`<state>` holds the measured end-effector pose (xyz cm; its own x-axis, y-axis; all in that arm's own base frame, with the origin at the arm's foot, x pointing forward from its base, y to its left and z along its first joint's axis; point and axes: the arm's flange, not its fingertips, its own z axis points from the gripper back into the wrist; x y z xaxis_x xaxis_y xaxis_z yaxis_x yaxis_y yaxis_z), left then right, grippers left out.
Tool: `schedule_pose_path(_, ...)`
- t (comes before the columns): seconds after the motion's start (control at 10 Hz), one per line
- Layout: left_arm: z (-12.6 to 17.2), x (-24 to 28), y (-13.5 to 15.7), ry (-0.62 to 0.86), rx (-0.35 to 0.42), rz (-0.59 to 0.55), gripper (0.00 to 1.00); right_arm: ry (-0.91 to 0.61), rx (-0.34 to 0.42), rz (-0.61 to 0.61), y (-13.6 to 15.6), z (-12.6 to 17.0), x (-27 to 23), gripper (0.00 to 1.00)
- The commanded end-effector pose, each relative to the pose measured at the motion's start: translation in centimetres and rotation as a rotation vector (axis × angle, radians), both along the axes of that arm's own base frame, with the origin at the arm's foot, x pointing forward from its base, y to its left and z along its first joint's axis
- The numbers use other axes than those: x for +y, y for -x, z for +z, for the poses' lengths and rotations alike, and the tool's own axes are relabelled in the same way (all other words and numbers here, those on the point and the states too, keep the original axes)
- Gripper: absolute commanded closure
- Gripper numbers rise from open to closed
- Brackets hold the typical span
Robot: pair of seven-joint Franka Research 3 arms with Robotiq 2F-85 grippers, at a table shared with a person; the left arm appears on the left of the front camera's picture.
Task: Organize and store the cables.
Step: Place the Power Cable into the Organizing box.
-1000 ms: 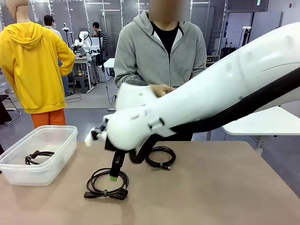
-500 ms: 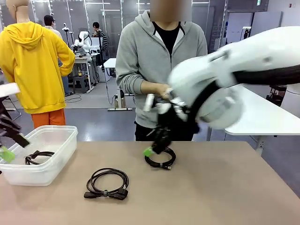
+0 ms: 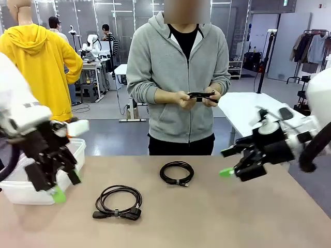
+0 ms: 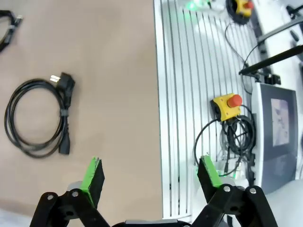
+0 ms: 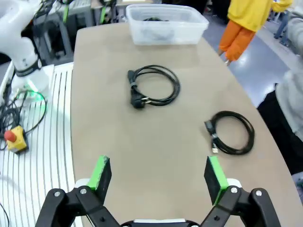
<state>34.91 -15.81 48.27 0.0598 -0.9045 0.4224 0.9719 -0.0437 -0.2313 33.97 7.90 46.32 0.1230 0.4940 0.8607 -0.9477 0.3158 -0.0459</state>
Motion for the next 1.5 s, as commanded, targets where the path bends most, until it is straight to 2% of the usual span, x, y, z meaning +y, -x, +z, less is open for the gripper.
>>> schedule_pose_path(0.0,-2.0,-2.5,-1.5,-0.038,-0.016,-0.063,0.00,-0.129,0.033,-0.058,4.2,-3.5,-4.1,0.00)
schedule_pose_path(0.1,-3.4,-4.0,-1.8,-0.032,-0.014,-0.088,0.00,-0.196,0.042,-0.114,5.0,-4.3,-6.0,0.00)
schedule_pose_path(0.3,-6.2,-5.6,-2.7,-0.031,-0.040,-0.118,0.00,-0.234,0.038,-0.166,6.1,-5.6,-8.4,0.00)
schedule_pose_path(0.4,-6.9,-5.9,-3.2,-0.037,-0.069,-0.096,0.00,-0.226,0.028,-0.149,6.3,-6.0,-8.3,0.00)
schedule_pose_path(0.5,-6.8,-5.5,-3.9,-0.015,-0.083,-0.020,0.00,-0.150,-0.027,-0.084,5.2,-6.1,-6.8,0.00)
schedule_pose_path(0.6,-6.7,-5.6,-2.2,-0.043,-0.021,-0.100,0.00,-0.212,0.071,-0.173,-0.6,-1.7,-10.4,0.00)
schedule_pose_path(1.1,-7.0,-5.7,-2.6,-0.039,-0.027,-0.090,0.00,-0.212,0.071,-0.173,-0.6,-1.7,-10.4,0.00)
schedule_pose_path(1.3,-8.9,-8.1,-3.7,-0.140,-0.115,-0.032,0.00,-0.212,0.071,-0.173,-0.6,-1.7,-10.4,0.00)
schedule_pose_path(1.4,-9.5,-9.1,-3.9,-0.187,-0.131,-0.011,0.00,-0.212,0.071,-0.173,-0.6,-1.7,-10.4,0.00)
